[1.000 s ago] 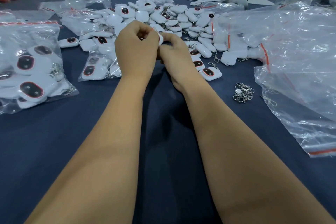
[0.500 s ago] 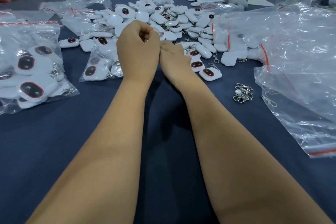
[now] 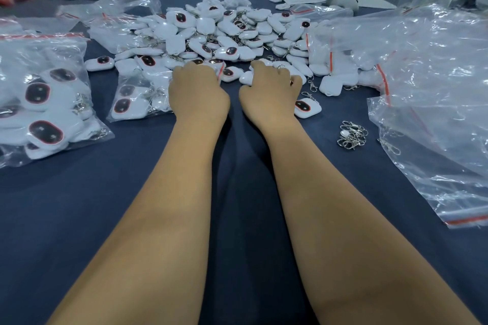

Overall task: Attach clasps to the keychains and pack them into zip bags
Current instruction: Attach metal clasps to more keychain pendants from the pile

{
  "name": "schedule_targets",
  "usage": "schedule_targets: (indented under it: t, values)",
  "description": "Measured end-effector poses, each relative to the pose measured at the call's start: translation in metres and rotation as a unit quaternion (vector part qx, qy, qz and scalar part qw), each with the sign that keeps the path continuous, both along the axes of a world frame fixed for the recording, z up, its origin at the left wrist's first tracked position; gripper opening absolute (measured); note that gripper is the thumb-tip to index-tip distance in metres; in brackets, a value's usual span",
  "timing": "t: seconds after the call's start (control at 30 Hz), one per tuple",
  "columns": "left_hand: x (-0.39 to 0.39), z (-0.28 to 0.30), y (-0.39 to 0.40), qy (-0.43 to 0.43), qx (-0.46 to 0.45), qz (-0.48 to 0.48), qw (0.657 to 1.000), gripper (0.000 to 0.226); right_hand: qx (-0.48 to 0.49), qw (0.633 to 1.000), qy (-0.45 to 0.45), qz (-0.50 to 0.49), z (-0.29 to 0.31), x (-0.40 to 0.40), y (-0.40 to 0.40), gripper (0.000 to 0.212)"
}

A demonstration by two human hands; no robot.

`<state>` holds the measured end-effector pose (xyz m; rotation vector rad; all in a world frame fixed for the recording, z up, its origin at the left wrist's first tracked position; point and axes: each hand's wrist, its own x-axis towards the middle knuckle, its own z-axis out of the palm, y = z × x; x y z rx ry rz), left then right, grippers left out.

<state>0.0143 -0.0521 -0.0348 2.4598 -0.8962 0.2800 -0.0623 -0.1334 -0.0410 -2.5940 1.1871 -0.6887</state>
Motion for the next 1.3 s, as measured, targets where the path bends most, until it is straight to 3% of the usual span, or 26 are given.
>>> schedule_targets:
  t: [0.17, 0.27, 0.33, 0.4, 0.47, 0.57, 0.63, 0.73, 0.87, 1.03, 1.17, 1.3]
  values:
    - [0.007, -0.002, 0.004, 0.007, -0.032, 0.045, 0.998, 0.027, -0.014, 1.0, -0.011, 0.004, 0.001, 0.002, -0.002, 0.027]
    - [0.005, -0.001, 0.0, -0.01, -0.133, -0.047, 0.99, 0.04, -0.011, 0.999, 0.042, -0.005, -0.003, 0.003, 0.0, 0.019]
    - [-0.003, 0.0, -0.003, 0.028, -0.195, -0.129, 0.972, 0.045, -0.018, 0.999, 0.038, 0.003, -0.004, 0.004, -0.002, 0.023]
    - [-0.009, -0.001, -0.006, 0.062, -0.217, -0.18, 0.958, 0.049, -0.014, 1.0, 0.004, 0.024, -0.002, 0.004, -0.003, 0.032]
    - [-0.012, 0.0, -0.008, 0.088, -0.223, -0.191, 0.952, 0.05, 0.043, 0.993, -0.094, 0.054, 0.002, 0.004, -0.002, 0.035]
    - [-0.013, 0.002, -0.009, 0.165, -0.258, -0.193, 0.932, 0.053, 0.158, 0.943, -0.281, 0.081, 0.006, 0.003, 0.002, 0.029]
    - [-0.012, 0.004, -0.01, 0.214, -0.293, -0.179, 0.914, 0.049, 0.233, 0.903, -0.347, 0.097, 0.007, 0.004, 0.004, 0.026]
    - [-0.006, 0.003, -0.01, 0.264, -0.349, -0.141, 0.888, 0.047, 0.338, 0.853, -0.381, 0.116, 0.008, 0.006, 0.004, 0.027]
    - [-0.001, 0.001, -0.009, 0.341, -0.414, -0.129, 0.834, 0.042, 0.398, 0.823, -0.385, 0.126, 0.008, 0.006, 0.003, 0.032]
    - [-0.002, 0.003, -0.009, 0.367, -0.425, -0.185, 0.807, 0.04, 0.404, 0.831, -0.357, 0.139, 0.007, 0.003, 0.0, 0.028]
    - [-0.003, 0.003, -0.014, 0.376, -0.417, -0.179, 0.808, 0.039, 0.413, 0.818, -0.375, 0.14, 0.006, 0.003, -0.002, 0.028]
    - [-0.006, 0.0, -0.015, 0.381, -0.354, -0.195, 0.832, 0.029, 0.425, 0.807, -0.388, 0.13, 0.006, 0.005, -0.001, 0.025]
